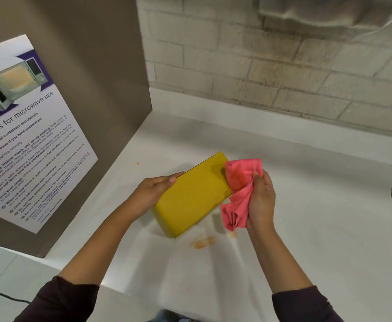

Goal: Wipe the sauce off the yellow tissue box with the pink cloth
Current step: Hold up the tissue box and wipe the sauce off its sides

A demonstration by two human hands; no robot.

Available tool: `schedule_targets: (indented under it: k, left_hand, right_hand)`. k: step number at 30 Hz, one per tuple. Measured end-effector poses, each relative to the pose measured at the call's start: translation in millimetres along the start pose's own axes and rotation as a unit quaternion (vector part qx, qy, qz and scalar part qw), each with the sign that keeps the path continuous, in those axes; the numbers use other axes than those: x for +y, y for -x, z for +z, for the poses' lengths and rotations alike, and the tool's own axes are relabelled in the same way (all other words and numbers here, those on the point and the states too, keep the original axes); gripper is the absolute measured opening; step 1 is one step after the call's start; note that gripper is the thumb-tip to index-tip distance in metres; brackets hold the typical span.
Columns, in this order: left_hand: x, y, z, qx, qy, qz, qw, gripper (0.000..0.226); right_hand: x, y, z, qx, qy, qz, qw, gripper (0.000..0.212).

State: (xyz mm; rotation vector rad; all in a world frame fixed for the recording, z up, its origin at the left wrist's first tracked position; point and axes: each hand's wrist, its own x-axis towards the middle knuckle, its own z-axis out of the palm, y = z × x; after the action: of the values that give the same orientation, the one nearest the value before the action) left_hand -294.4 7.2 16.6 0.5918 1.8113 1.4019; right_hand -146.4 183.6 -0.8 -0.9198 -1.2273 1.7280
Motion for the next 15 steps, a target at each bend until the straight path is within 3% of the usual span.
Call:
schedule_targets:
  k: [5,9,12,15]
  left_hand:
    - [-3,-2,-2,0.02,0.01,0.004,1.0,0.028]
    - [-7,-4,-5,0.023,0.016,0.007,1.0,0.026]
    - [-6,-5,-6,0.018,-0.005,0.006,1.0,0.027]
    - [-6,-4,-7,0.004,-0.021,0.009,1.0,0.027]
  right_hand:
    - [16,50,22,-0.092,0.067,-0.037,0.993,0.031]
    - [20,93,34,-0.217,0.069,0.055,0.972,0.022]
    - [21,102,33,-0.295,0.107,0.052,0.948,0.025]
    - [13,98,24,-0.266,0.048,0.114,0.956,0.019]
